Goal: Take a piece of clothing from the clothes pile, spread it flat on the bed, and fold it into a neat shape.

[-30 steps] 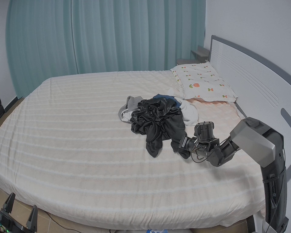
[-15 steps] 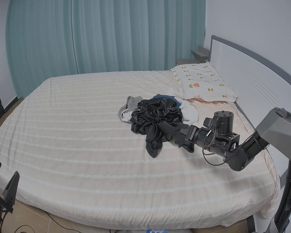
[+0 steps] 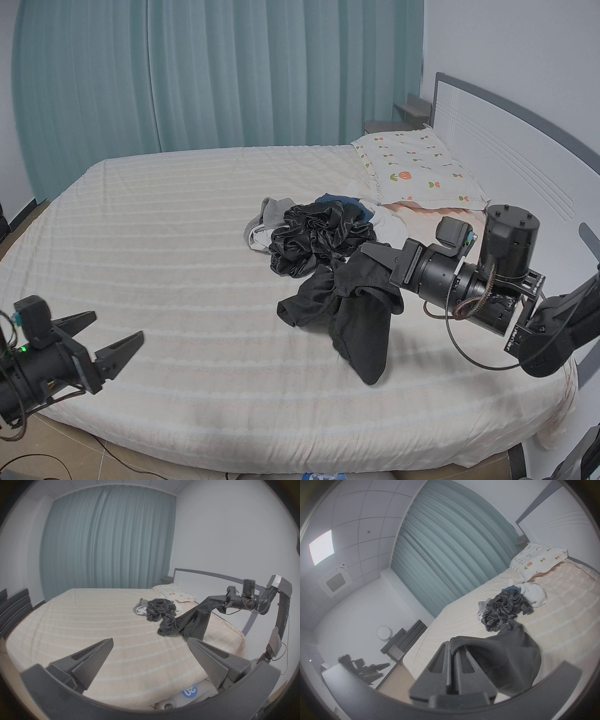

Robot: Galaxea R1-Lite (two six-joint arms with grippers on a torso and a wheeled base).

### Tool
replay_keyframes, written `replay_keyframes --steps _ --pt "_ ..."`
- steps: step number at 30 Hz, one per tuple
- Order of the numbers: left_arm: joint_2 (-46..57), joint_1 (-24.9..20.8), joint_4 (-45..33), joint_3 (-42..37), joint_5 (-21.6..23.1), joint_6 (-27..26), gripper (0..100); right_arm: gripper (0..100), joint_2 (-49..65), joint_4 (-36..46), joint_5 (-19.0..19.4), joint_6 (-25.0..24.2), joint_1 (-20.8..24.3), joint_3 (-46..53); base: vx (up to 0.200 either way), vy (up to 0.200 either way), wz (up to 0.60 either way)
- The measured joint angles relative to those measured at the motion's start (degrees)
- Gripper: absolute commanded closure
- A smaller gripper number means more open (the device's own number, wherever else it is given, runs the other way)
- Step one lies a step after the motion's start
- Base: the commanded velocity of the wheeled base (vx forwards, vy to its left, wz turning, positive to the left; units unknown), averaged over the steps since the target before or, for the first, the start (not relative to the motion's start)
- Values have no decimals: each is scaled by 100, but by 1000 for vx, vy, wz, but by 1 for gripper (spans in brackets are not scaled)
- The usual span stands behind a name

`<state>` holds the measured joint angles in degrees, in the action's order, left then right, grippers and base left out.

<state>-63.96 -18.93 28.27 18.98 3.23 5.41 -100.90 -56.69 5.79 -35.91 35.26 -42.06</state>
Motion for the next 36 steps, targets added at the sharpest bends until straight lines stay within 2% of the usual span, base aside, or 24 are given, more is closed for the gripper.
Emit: replay_keyframes --steps 8,14,26,36 --pt "-2058 -903 1358 223 -471 219 0 100 674 4 17 6 148 480 0 0 0" --pt "-3474 -1307 1930 968 -657 290 0 100 947 -16 22 1 154 734 0 0 0" --pt "-5533 -1538 2163 2790 -719 395 0 100 1129 -49 20 -2 149 830 0 0 0" --pt "-6437 -1499 2171 3696 -664 411 0 100 1192 -57 17 4 154 673 0 0 0"
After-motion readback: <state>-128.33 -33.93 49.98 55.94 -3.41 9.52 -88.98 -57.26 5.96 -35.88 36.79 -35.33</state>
